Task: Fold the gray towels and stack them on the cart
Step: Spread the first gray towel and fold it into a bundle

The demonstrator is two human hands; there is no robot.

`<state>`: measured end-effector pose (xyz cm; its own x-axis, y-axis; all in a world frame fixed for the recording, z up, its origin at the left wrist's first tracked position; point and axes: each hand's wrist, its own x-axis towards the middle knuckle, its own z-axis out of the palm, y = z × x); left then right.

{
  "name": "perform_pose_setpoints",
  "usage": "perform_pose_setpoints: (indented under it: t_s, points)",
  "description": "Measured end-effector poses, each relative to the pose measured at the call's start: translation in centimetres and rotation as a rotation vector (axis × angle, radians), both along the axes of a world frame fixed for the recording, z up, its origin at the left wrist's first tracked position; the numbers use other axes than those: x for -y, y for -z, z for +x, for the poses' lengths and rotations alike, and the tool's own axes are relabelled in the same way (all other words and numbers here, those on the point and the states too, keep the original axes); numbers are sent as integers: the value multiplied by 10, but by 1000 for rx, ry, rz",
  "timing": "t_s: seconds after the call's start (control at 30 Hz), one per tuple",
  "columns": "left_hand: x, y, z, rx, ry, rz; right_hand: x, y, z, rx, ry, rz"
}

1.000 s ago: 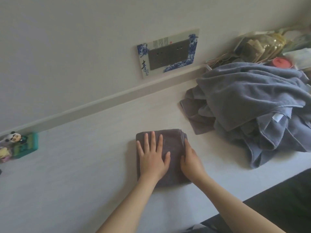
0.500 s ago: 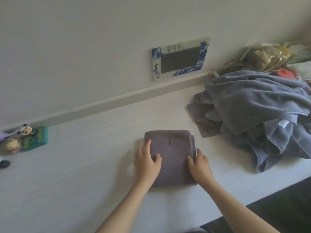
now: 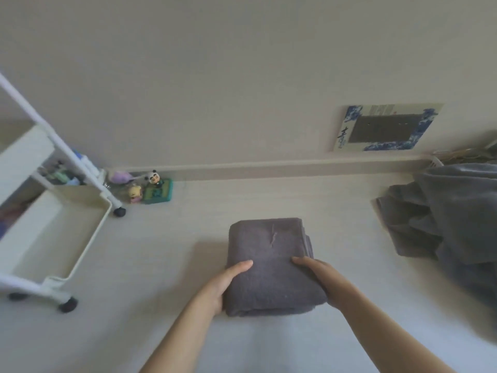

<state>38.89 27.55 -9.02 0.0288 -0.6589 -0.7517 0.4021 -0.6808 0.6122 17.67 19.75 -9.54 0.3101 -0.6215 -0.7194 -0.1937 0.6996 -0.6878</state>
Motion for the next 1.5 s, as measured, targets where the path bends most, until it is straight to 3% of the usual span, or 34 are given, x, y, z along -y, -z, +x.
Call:
perform_pose_setpoints:
  t_s: [0.17,0.47,0.73,0.9,1.07,1.3,1.43,1.5]
  points:
    - [-32,-28,69,99,-201,-142,11,-21,75,166,-217,-93]
    - [-78,-48,179,144,-728,-246,35,-63,245,245,-644,-384]
    - [-58,-31,240,140,-1246,-333,75,-83,364,254,-940,-395]
    - [-50,-16,263,221,-1480,-313,75,-67,428,371,-946,-479]
    - [-37,-14,297,396,-1548,-261,65,-42,472,435,-817,-525]
    - [-29,-6,331,842,-1490,66,49,-12,505,290,-737,-662]
    - [-28,-3,333,1270,-1235,302,34,-4,509,97,-800,-970]
    - [-23,1,333,1512,-966,357,27,-1,506,100,-821,-1070]
